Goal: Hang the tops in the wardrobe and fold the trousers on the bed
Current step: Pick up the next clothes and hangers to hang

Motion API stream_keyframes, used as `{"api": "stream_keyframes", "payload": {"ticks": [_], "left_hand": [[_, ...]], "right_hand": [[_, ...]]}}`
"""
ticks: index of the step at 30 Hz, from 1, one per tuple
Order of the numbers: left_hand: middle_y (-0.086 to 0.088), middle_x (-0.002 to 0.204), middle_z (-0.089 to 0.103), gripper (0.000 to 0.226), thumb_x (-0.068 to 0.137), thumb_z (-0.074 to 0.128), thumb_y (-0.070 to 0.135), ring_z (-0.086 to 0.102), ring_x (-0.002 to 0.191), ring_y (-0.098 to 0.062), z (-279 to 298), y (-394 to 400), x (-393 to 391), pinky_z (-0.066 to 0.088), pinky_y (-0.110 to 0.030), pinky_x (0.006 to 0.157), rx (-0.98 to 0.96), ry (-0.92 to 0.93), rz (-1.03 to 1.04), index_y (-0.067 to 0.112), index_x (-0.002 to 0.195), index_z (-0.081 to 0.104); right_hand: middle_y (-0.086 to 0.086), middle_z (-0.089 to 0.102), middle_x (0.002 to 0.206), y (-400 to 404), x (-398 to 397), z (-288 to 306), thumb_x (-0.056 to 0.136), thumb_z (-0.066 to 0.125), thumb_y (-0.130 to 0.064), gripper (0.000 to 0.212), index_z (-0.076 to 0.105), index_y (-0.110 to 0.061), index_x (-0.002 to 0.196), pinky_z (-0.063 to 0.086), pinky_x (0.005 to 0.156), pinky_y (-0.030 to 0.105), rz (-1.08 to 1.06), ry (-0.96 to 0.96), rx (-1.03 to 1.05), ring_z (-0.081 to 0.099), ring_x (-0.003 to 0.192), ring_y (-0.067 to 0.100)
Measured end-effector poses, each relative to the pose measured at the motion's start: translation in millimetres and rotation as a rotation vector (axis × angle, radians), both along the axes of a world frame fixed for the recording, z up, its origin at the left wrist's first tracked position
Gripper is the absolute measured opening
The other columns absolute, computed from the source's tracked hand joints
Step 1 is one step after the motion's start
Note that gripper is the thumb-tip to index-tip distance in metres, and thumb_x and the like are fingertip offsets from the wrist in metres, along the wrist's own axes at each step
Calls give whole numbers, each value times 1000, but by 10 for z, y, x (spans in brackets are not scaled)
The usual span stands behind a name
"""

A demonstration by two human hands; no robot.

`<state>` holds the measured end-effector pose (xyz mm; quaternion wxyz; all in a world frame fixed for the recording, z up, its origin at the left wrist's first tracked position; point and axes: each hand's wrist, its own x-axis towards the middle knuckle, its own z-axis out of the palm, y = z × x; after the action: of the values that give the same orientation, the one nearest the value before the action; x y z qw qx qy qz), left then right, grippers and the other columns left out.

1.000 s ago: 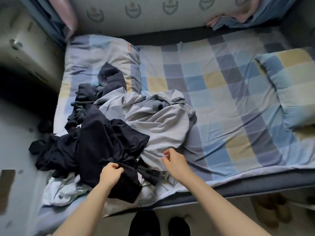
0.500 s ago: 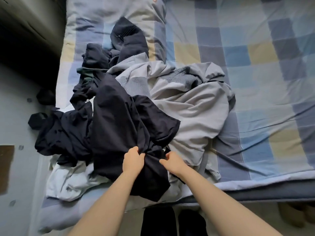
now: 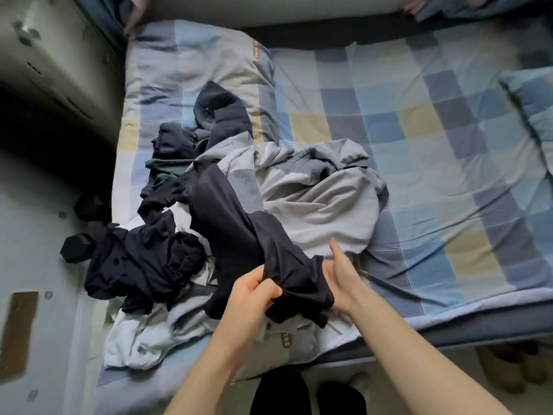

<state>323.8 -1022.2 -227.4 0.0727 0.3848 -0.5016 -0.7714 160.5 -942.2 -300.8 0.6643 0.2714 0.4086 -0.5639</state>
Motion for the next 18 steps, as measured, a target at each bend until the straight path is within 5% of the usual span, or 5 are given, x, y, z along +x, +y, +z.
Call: {"api": "stream_keyframes", "payload": {"ticks": [3,6,12,15,18], "left_hand": [[-4,71,31,22,64,54,26,31,70,-15,319,108,53,27,-29,64,-113,-36,-248,11,67,38],[-10,82,40,10,73,51,14,36,80,-22,391,125,102,29,-35,69,74,-125,-38,5,77,49],[-9,96,69,36,90,46,28,59,67,-26,577,102,203,52,-33,59,425,-113,98,9,118,56],[-8,119,65,35,96,47,44,72,79,-36,536,122,85,54,-38,64,429,-265,71,22,124,48],[-6,133,54,42,95,55,36,72,85,-35,440,223,-185,54,-38,72,321,-390,19,26,133,43]], "right_hand": [[18,66,104,-192,-118,544,100,44,-30,37,60,0,115,50,79,38,-13,184,70,64,90,29],[18,66,95,-272,-142,968,92,49,1,24,60,0,113,53,66,33,-46,414,156,63,75,26],[6,73,100,262,-82,1979,91,51,0,27,67,-12,109,56,79,34,-88,870,5,69,92,22],[-9,72,104,688,2,2420,94,51,-13,28,67,-30,110,52,89,34,-35,1127,6,67,102,12],[-4,74,102,1083,66,2818,97,49,-11,32,72,-34,99,56,80,30,-203,1098,-52,68,99,16]]}}
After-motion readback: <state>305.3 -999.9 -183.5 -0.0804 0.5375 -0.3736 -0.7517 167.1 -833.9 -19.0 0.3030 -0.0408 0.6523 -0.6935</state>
